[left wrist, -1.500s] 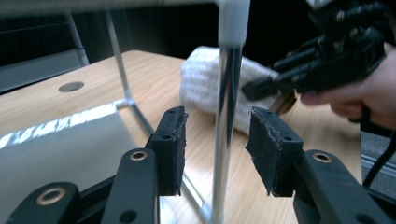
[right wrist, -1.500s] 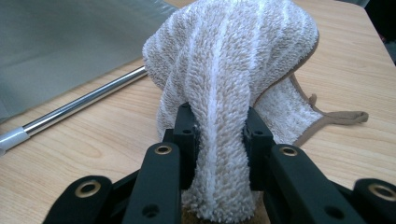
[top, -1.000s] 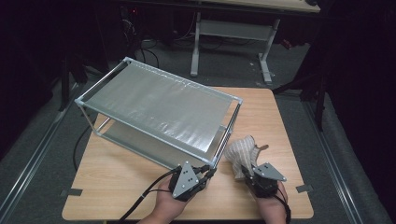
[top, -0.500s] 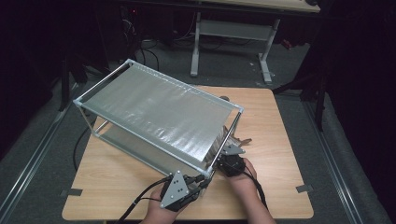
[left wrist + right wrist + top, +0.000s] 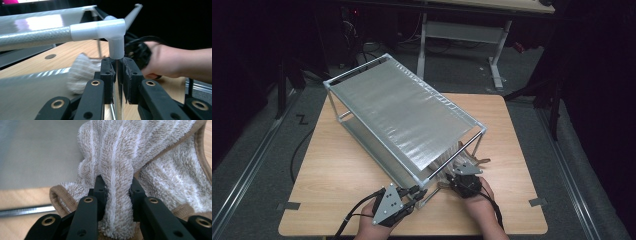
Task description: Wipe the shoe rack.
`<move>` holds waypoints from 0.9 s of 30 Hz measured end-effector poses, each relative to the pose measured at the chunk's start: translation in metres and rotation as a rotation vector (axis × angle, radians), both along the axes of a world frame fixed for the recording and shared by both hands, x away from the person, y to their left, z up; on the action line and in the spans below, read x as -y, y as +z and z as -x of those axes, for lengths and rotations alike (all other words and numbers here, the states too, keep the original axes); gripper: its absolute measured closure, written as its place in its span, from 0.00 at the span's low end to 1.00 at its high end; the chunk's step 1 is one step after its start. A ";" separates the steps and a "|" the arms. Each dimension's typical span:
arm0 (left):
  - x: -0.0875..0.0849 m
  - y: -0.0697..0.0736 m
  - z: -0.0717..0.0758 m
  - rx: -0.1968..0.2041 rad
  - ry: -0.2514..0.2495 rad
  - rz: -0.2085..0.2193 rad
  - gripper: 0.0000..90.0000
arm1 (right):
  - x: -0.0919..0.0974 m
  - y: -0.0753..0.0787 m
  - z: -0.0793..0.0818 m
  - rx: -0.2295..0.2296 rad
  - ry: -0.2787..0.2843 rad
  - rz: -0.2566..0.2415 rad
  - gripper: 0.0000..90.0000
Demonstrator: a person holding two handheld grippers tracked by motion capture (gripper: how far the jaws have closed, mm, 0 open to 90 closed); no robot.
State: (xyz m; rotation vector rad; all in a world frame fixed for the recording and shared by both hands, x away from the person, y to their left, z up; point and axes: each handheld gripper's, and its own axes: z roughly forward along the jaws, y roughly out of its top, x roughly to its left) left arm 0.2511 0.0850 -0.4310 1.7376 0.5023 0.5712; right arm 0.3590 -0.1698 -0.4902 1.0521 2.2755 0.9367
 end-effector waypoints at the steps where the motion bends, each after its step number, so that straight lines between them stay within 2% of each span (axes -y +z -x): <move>1: 0.000 0.000 0.000 0.000 0.000 0.000 0.88 | 0.000 0.000 0.000 0.000 0.000 0.000 0.82; 8: -0.008 0.000 0.003 0.015 0.026 -0.006 0.88 | 0.006 0.001 0.012 0.008 -0.012 -0.021 0.82; 9: -0.008 -0.001 0.003 0.025 0.029 -0.006 0.87 | 0.006 0.002 0.014 0.014 -0.016 -0.031 0.81; 10: -0.009 -0.003 0.004 0.041 0.026 0.000 0.82 | 0.010 0.010 0.022 0.022 -0.002 -0.083 0.81; 12: -0.010 -0.006 0.005 0.049 0.026 -0.008 0.80 | 0.010 0.014 0.026 0.036 0.003 -0.088 0.81; 13: -0.011 -0.008 0.005 0.050 0.028 -0.008 0.78 | 0.012 0.022 0.035 0.062 0.012 -0.094 0.81; 16: -0.015 -0.018 0.003 0.024 0.021 0.016 0.75 | 0.013 0.026 0.050 0.074 0.028 -0.116 0.81; 17: -0.015 -0.022 0.002 0.004 0.014 0.002 0.75 | 0.010 0.024 0.057 0.060 0.051 -0.121 0.81; 19: -0.015 -0.025 0.001 0.002 0.017 -0.004 0.75 | 0.008 0.024 0.060 0.054 0.060 -0.120 0.81; 20: -0.015 -0.027 -0.001 -0.014 0.014 0.007 0.76 | 0.001 0.021 0.070 0.041 0.095 -0.110 0.80; 22: -0.014 -0.029 -0.002 -0.023 0.004 0.005 0.77 | -0.002 0.020 0.072 0.040 0.113 -0.104 0.80; 23: -0.012 -0.029 -0.001 -0.012 -0.006 0.000 0.83 | -0.007 0.018 0.077 0.026 0.137 -0.100 0.80; 24: -0.011 -0.029 0.000 -0.003 0.005 -0.007 0.87 | -0.012 0.015 0.081 0.016 0.163 -0.092 0.80; 25: -0.010 -0.029 0.000 -0.003 0.006 -0.009 0.88 | -0.015 0.013 0.083 0.008 0.176 -0.086 0.80; 26: -0.009 -0.030 -0.001 -0.018 0.001 0.005 0.88 | -0.024 0.006 0.087 -0.008 0.207 -0.055 0.80; 27: -0.009 -0.030 -0.001 -0.016 0.001 0.006 0.88 | -0.027 0.004 0.087 -0.017 0.213 -0.054 0.80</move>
